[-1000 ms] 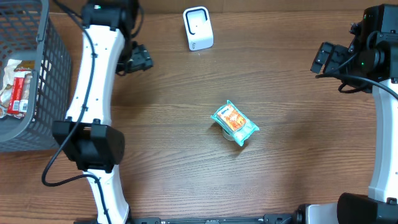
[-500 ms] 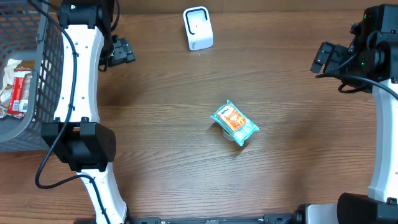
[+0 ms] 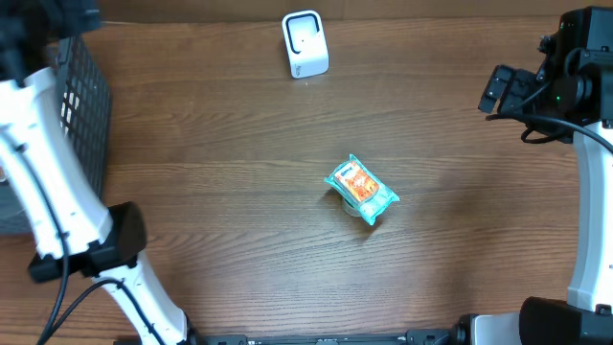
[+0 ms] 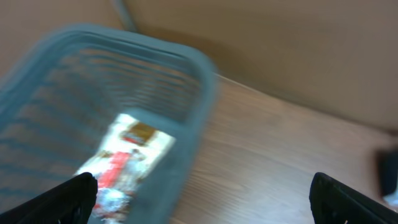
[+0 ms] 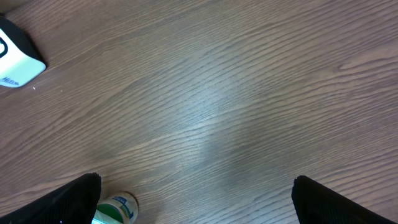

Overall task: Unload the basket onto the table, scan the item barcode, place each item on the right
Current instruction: 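Reach the left gripper into the basket and grasp the red-striped bread bag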

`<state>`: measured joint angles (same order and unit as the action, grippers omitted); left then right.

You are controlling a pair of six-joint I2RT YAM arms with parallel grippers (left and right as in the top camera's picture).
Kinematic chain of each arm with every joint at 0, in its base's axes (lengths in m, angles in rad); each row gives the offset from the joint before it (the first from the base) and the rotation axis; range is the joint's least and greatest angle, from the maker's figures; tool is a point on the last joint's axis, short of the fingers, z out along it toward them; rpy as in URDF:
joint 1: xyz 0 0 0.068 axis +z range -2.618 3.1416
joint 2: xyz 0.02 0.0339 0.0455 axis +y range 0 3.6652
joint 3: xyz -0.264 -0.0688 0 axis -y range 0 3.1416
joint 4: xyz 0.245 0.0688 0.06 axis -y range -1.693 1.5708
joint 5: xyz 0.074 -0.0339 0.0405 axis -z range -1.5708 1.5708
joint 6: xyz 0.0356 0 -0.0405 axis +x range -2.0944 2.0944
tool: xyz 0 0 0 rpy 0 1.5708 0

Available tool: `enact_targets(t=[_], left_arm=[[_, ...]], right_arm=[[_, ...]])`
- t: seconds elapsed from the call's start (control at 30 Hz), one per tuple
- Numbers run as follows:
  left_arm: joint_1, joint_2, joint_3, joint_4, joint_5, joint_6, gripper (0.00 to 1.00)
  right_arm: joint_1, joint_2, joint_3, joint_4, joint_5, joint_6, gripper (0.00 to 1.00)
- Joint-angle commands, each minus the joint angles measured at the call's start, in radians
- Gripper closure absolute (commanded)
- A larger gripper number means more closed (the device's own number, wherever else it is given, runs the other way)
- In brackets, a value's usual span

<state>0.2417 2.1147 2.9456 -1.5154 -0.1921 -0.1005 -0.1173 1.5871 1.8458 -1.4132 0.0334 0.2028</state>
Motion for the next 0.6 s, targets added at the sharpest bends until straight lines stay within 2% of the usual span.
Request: enact_targets(t=[0.0,0.17,0.27,0.57], left_arm=[[0.12,-0.007,0.004,-0.045,0.0,0.026,0.0],[0.262,-0.007,-0.127,-0.049,0.042,-0.001,0.0],[0.347,-0.007,-0.304,-0.003,0.09,0.0,0.0],[0.394,-0.007,-0.743,0.256,0.093,0.084,0.0]], right_arm=[[-0.001,-0.002,0.018,0.005,0.01,0.003,0.0],[-0.001,-0.002,0.018,0.005,0.01,0.003,0.0],[-0.001,-0.002,0.018,0.005,0.01,0.003,0.0],[-0.001,-0.002,0.018,0.005,0.01,0.003,0.0]])
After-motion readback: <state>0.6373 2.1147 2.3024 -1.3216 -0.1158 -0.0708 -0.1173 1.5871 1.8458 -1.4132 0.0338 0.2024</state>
